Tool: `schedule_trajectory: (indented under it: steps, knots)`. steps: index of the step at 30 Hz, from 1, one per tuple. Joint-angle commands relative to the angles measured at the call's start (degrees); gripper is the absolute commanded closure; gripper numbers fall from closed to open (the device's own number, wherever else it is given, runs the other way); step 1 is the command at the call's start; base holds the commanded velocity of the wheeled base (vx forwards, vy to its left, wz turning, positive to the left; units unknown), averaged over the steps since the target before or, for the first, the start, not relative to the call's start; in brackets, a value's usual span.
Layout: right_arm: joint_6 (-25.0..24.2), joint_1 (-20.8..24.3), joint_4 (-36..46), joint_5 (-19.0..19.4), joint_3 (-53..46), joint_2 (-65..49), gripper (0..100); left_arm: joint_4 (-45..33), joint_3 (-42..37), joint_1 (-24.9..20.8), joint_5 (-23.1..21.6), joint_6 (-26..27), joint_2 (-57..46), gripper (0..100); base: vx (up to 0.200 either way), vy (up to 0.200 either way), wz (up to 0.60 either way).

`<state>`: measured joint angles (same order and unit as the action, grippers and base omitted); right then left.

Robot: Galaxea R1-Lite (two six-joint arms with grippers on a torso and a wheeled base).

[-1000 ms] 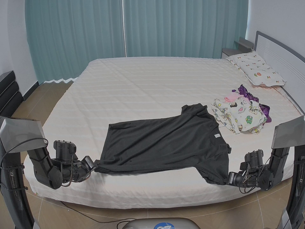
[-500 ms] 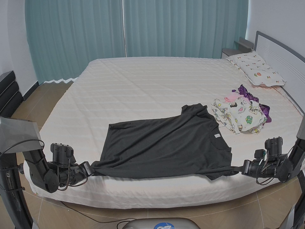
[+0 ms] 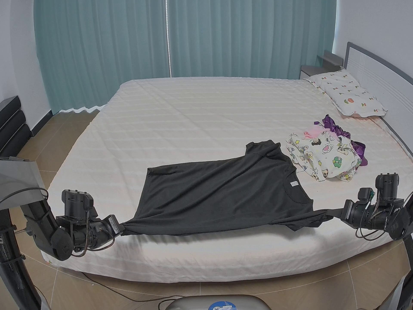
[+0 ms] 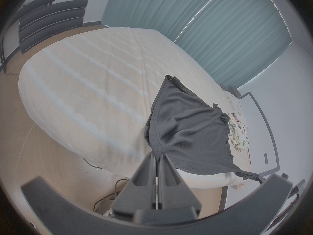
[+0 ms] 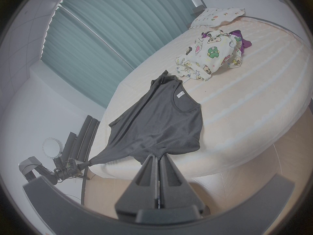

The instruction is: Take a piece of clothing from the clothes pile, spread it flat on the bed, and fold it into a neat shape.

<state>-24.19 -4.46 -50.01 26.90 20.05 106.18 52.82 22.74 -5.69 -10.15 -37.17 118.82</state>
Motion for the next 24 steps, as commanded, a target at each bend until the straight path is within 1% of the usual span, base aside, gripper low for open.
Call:
schedule_trajectory:
  steps: [1, 4, 6, 10, 13, 15, 16, 17, 18, 19, 24]
  knots:
    - [0.54, -0.02, 0.96, -0.01, -0.28, 0.08, 100, -5.10, 1.61, -0.37, 0.05, 0.34, -1.22, 100, 0.000, 0.000, 0.00]
    - [1.42, -0.11, 4.04, -0.01, 0.07, -0.01, 100, -8.88, 1.87, -0.37, 0.05, 2.19, -1.93, 100, 0.000, 0.000, 0.00]
    - [4.76, -0.37, 7.99, -0.01, 0.34, 0.08, 100, -11.95, 1.87, -0.37, 0.05, 5.09, -2.45, 100, 0.000, 0.000, 0.00]
    - [10.91, -0.81, 13.27, -0.10, 0.42, -0.01, 100, -14.68, 1.87, -0.37, 0.22, 6.58, -2.63, 100, 0.000, 0.000, 0.00]
    - [11.88, -0.90, 14.41, -0.36, 0.60, -0.10, 100, -15.56, 1.87, -0.46, 0.31, 6.85, -2.72, 100, 0.000, 0.000, 0.00]
    - [11.97, -1.08, 14.76, -0.45, 0.69, -0.01, 100, -17.58, 1.87, -0.99, 0.49, 7.46, -2.72, 100, 0.000, 0.000, 0.00]
    - [11.97, -1.08, 14.76, -0.45, 0.69, -0.01, 100, -18.81, 1.87, -1.25, 0.66, 8.87, -2.81, 100, 0.000, 0.000, 0.00]
    - [11.97, -1.08, 14.76, -0.45, 0.69, -0.01, 100, -18.81, 1.87, -1.25, 0.66, 8.87, -2.81, 100, 0.000, 0.000, 0.00]
    - [11.97, -1.25, 15.29, -0.45, 0.69, -0.18, 100, -20.65, 1.52, -1.25, 0.75, 11.33, -2.89, 100, 0.000, 0.000, 0.00]
    - [12.06, -1.34, 15.55, -0.45, 0.78, -0.18, 100, -21.01, 1.52, -1.34, 0.84, 11.68, -3.07, 100, 0.000, 0.000, 0.00]
    - [14.87, -2.75, 21.35, -0.54, 2.36, -0.89, 100, -25.40, 1.87, -1.43, 0.84, 12.47, -4.92, 100, 0.000, 0.000, 0.00]
